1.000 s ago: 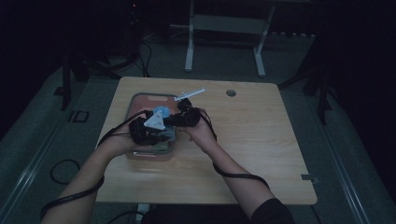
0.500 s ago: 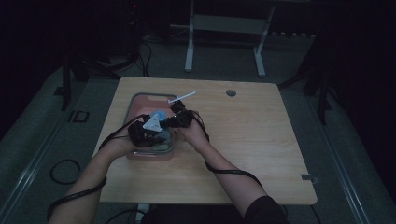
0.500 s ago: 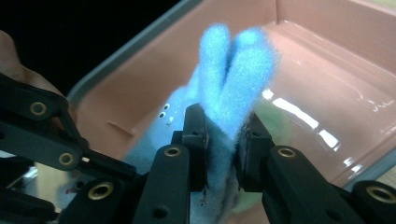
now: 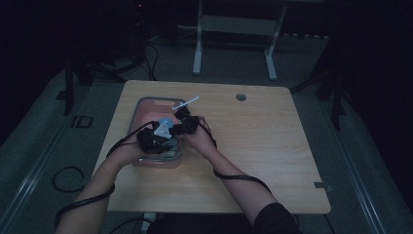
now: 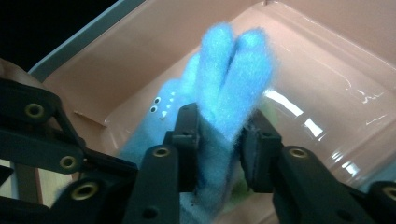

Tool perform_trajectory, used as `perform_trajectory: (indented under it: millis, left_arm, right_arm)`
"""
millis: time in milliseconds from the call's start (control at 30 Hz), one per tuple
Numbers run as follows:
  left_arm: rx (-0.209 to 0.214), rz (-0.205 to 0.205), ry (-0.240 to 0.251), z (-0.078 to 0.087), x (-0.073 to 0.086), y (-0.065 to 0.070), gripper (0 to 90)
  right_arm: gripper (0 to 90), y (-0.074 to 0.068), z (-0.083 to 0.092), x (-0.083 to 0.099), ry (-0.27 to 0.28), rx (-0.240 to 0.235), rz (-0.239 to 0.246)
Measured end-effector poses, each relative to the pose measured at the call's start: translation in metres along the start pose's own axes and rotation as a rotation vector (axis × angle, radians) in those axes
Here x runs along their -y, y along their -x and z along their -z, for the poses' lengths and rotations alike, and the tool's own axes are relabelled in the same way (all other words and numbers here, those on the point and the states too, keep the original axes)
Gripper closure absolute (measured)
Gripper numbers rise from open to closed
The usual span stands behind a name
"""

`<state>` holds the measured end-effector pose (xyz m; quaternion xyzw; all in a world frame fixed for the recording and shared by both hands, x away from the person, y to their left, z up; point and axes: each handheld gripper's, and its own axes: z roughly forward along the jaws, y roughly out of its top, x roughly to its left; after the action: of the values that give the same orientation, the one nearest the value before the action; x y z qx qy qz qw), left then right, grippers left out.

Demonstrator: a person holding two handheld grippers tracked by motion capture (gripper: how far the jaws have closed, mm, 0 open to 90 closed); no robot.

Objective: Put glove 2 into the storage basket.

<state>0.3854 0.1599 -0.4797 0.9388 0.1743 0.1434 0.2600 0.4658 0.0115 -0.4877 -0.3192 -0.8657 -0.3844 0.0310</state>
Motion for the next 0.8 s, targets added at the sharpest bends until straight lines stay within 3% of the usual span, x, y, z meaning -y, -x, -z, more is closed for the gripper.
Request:
perform_trajectory:
  millis: [167,400,533,600,700,800]
  left_arm:
    - [0.001,0.015,-0.007,-0.003,0.0,-0.001,74.5]
    - [-0.011,0.028,-0.011,-0.005,-0.001,0.0,69.6]
    - [-0.015,0.059,0.009,0.002,-0.002,-0.002,55.1]
    - [-0.039,0.071,0.018,0.006,-0.002,-0.001,49.6]
    - [-0.076,0.113,0.039,0.013,-0.003,0.002,35.3]
    - [-0.085,0.171,0.076,0.019,-0.004,0.003,22.8]
  right_arm:
    - [58.9,0.003,0.007,-0.001,0.021,-0.011,-0.01]
    - [53.4,0.001,0.019,0.003,0.047,-0.036,0.012]
    - [51.5,-0.001,0.028,0.005,0.061,-0.037,0.029]
    - [48.9,0.0,0.034,0.006,0.071,-0.037,0.036]
    - [43.9,0.0,0.043,0.009,0.087,-0.046,0.038]
    - [36.7,0.001,0.052,0.013,0.1,-0.054,0.053]
